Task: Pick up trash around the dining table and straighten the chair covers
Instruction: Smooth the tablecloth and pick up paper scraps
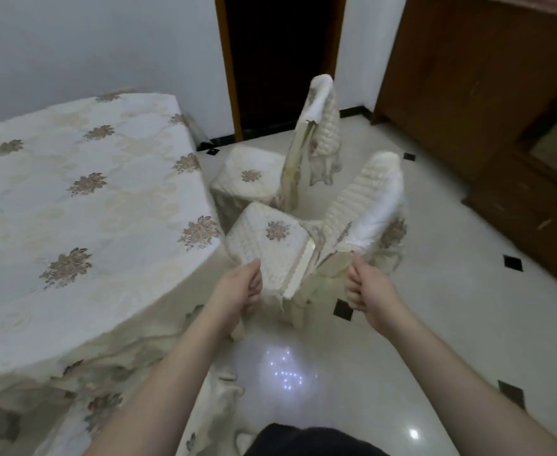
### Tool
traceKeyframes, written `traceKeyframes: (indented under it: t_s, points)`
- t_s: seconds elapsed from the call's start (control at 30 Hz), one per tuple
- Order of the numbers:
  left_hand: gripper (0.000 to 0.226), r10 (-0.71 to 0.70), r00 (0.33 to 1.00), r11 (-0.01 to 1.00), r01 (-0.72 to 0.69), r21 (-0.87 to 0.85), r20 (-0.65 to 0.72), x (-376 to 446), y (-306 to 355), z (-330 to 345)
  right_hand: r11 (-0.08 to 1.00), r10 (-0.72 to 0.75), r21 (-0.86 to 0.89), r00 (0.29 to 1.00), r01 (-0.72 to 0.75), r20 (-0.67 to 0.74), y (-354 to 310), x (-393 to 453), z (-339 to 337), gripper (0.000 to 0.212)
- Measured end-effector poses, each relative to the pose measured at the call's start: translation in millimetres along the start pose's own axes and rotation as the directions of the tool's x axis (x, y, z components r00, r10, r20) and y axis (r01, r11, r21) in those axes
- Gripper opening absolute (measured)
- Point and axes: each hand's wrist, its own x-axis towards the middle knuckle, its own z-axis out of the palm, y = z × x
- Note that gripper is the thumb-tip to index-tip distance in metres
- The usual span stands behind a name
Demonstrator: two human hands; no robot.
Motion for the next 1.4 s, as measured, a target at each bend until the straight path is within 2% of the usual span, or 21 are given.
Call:
traceKeyframes:
  t_s: [0.13, 0.27, 0.43, 0.53, 0.73, 0.97, 1.17, 1.4]
  points:
    - [0.047, 0.003, 0.994, 1.000, -0.006, 0.029, 0.112, -10, -19, 74, 0.995, -0.028, 0.091, 0.996, 0.036, -0.082, 7, -32, -94, 0.049]
    - [0.044, -0.070, 0.986, 0.997, 0.075, -0.028, 0.153, -25, -40, 136, 0.975, 0.003, 0.221, 0.987, 0.033, -0.162, 18, -74, -187, 0.048]
    - [0.046, -0.130, 0.964, 0.986, 0.151, -0.076, 0.233, -35, -43, 206, 0.892, 0.059, 0.451, 0.978, 0.039, -0.202, 23, -112, -257, 0.049]
    - [0.047, -0.151, 0.951, 0.975, 0.187, -0.115, 0.270, -33, -42, 240, 0.849, 0.072, 0.526, 0.977, 0.045, -0.200, 23, -116, -277, 0.050]
    - [0.046, -0.172, 0.923, 0.973, 0.213, -0.085, 0.343, -7, -36, 283, 0.798, 0.061, 0.598, 0.978, 0.071, -0.198, 9, -90, -296, 0.045]
    - [0.044, -0.153, 0.918, 0.974, 0.202, -0.101, 0.365, 61, -20, 325, 0.792, 0.113, 0.607, 0.964, 0.058, -0.240, -17, -37, -314, 0.034]
    - [0.044, -0.222, 0.879, 0.967, 0.254, -0.020, 0.423, 109, -10, 375, 0.798, 0.147, 0.595, 0.925, 0.098, -0.350, -50, -8, -338, 0.031]
    - [0.042, -0.232, 0.906, 0.939, 0.304, -0.161, 0.355, 157, 3, 434, 0.728, 0.182, 0.666, 0.892, 0.159, -0.413, -69, 26, -386, 0.031]
